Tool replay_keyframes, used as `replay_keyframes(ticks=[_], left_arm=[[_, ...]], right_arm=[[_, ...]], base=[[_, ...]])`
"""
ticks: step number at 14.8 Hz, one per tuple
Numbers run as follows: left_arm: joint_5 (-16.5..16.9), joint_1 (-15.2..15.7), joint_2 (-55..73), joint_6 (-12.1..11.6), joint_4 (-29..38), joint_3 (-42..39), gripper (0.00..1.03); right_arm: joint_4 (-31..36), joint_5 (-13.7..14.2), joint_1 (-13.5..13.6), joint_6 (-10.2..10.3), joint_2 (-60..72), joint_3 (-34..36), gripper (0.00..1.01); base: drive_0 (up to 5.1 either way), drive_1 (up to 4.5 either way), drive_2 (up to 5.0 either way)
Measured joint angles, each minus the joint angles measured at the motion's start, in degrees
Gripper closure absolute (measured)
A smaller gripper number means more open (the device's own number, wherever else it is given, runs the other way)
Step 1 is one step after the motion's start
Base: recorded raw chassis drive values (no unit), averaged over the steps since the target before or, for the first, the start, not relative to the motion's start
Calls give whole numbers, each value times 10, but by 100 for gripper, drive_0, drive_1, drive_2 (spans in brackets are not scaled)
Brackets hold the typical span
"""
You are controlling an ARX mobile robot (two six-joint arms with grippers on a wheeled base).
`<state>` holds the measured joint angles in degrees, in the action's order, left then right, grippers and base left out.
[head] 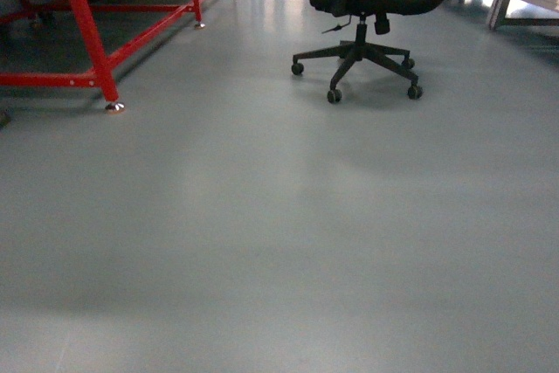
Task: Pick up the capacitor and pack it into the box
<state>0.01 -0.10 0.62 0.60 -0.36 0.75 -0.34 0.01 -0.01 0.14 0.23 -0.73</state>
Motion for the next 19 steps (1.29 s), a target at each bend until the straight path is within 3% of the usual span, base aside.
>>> replay_keyframes(ticks=[19], left_arm=[[-1,0,0,0,1,0,59]], right_arm=[[-1,0,0,0,0,0,3]], base=[[-505,237,237]])
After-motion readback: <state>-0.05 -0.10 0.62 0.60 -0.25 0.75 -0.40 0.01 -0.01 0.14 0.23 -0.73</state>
